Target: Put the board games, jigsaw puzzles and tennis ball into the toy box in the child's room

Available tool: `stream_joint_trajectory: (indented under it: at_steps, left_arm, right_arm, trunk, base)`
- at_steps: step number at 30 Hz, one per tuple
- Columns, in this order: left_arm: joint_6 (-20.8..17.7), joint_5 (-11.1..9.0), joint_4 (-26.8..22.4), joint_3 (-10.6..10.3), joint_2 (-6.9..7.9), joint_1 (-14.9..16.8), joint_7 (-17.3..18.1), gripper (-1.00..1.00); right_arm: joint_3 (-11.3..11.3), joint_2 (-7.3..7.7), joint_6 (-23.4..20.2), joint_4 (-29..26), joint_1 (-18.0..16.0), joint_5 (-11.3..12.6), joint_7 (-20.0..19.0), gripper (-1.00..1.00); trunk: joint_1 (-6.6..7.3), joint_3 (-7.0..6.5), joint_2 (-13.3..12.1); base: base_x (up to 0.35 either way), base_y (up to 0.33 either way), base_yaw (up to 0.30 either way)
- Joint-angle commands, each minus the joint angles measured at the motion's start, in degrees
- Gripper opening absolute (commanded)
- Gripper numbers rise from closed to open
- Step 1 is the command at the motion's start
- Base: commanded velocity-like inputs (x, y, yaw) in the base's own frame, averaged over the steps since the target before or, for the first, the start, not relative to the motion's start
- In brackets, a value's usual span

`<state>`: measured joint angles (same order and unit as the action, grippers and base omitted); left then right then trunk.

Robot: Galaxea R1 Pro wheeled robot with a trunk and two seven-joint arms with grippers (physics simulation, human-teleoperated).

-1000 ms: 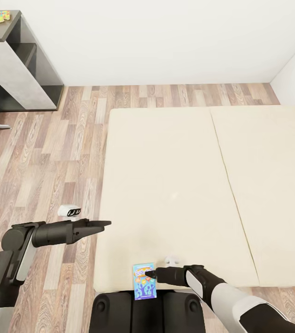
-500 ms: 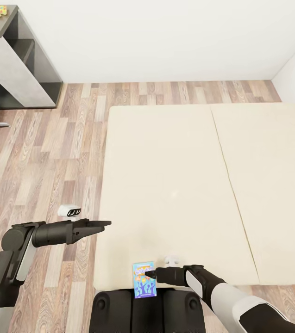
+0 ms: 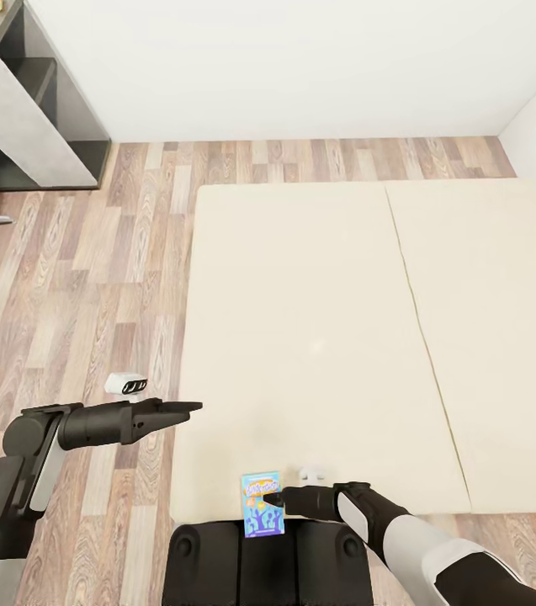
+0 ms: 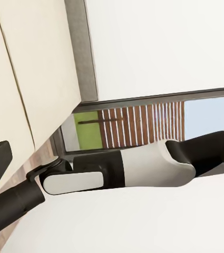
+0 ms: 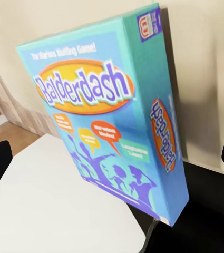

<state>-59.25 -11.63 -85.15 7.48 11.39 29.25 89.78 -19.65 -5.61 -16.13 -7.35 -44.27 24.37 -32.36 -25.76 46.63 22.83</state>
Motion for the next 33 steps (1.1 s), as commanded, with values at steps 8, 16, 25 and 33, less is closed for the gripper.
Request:
stream_joint_trajectory:
  at_steps: [8, 16, 25, 33]
  left_arm:
    - [-0.61, 0.03, -0.02, -0.01, -0.03, 0.01, 0.22, 1.0]
    - [-0.61, 0.03, -0.02, -0.01, 0.0, 0.01, 0.22, 1.0]
    - [-0.61, 0.03, -0.02, 0.04, 0.03, 0.01, 0.22, 1.0]
    - [-0.61, 0.03, -0.02, 0.07, 0.04, 0.01, 0.22, 1.0]
  right_arm:
    - [-0.35, -0.04, -0.28, -0.03, -0.02, 0.59, -0.09, 1.0]
    - [-0.36, -0.08, -0.19, -0.03, -0.02, 0.59, -0.22, 1.0]
    - [-0.38, -0.06, -0.05, -0.03, -0.02, 0.59, -0.33, 1.0]
    - [-0.39, -0.07, -0.01, -0.03, -0.02, 0.59, -0.34, 1.0]
  trunk:
    - [-0.03, 0.8, 0.09]
    - [-0.03, 1.15, 0.09]
    - [-0.03, 1.2, 0.09]
    - [-0.03, 1.2, 0.09]
  base:
    - [0.0, 0.0, 0.0]
    - [0.0, 0.008, 0.0]
    - [0.0, 0.059, 0.0]
    - [0.0, 0.007, 0.0]
